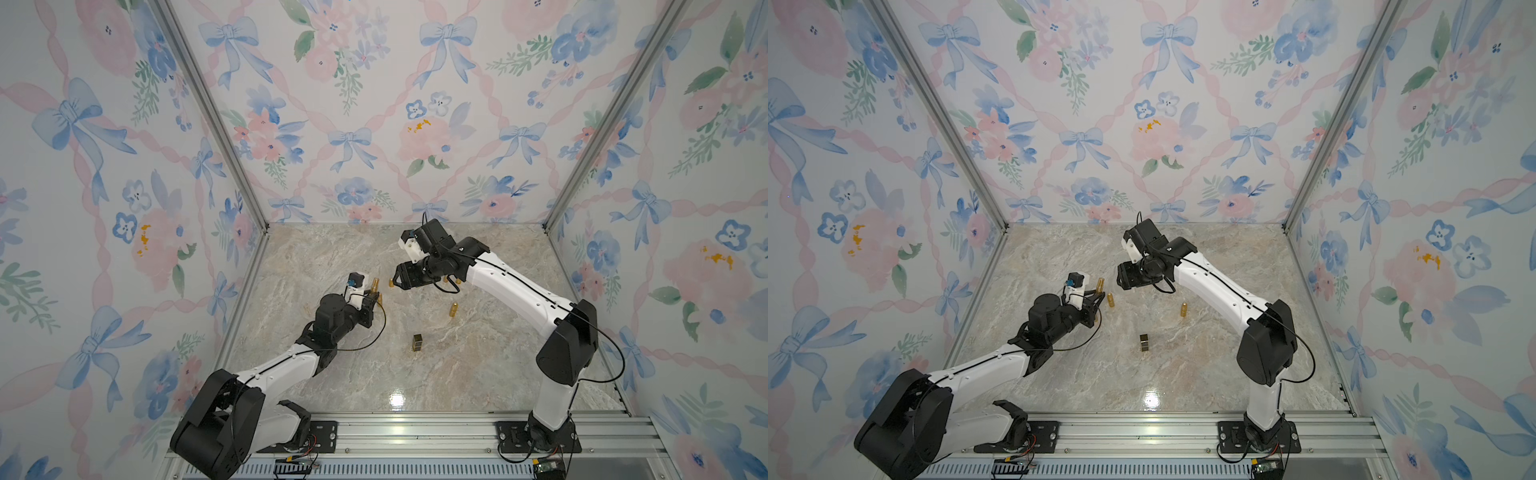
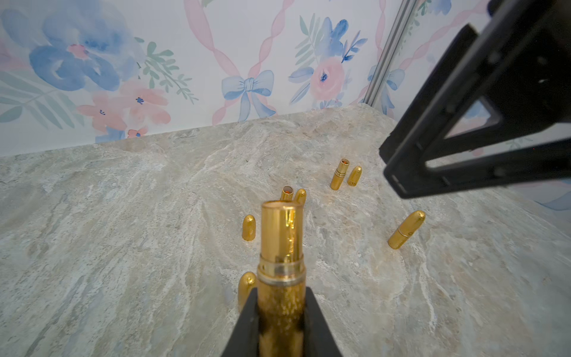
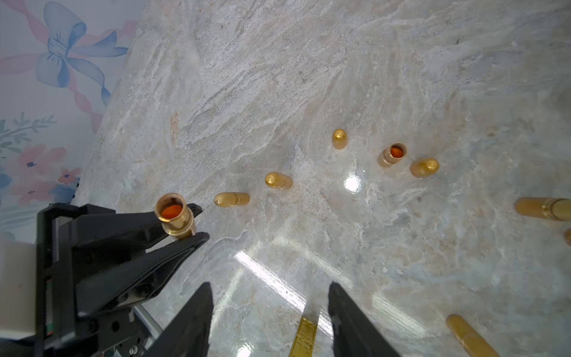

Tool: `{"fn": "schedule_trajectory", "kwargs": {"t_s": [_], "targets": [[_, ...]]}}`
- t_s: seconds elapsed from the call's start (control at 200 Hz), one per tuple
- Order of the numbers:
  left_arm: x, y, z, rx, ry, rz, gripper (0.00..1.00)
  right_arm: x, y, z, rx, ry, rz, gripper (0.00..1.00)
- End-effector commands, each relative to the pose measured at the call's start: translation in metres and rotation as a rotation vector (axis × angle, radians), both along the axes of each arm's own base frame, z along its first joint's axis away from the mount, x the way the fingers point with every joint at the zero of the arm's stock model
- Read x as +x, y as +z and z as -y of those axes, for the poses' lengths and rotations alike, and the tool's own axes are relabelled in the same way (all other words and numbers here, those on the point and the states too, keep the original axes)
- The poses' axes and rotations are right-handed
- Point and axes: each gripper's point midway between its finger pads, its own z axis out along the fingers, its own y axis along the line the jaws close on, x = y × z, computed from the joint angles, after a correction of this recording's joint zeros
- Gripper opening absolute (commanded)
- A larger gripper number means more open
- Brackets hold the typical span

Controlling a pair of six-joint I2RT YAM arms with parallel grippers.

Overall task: Open the lipstick cap
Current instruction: Place the lipstick at the center of the board.

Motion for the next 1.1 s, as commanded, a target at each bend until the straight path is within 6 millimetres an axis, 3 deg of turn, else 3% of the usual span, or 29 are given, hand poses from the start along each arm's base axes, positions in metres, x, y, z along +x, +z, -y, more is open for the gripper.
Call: {"fn": "schedule_trajectory", "kwargs": {"t_s": [0.0, 0.08, 0.255, 0.78, 1.095], "targets": [[-0.001, 0.016, 0.017, 0.000, -0.079, 0.055, 0.00, -0.023, 0.009, -0.016, 0.151, 0.032, -0.111, 0.62], [-0.003, 0.016, 0.022, 0.005, -0.096, 0.058, 0.00, -0.028, 0.013, -0.025, 0.216, 0.040, -0.135, 0.62], [-0.008, 0.021, 0.033, 0.004, -0.140, 0.075, 0.00, -0.019, 0.008, -0.035, 0.234, 0.025, -0.148, 0.61], [-0.012, 0.030, 0.036, -0.006, -0.153, 0.095, 0.00, -0.018, -0.012, -0.050, 0.225, 0.049, -0.176, 0.41], [-0.010, 0.034, 0.036, -0.007, -0.144, 0.106, 0.00, -0.020, -0.014, -0.058, 0.248, 0.063, -0.185, 0.30]]}}
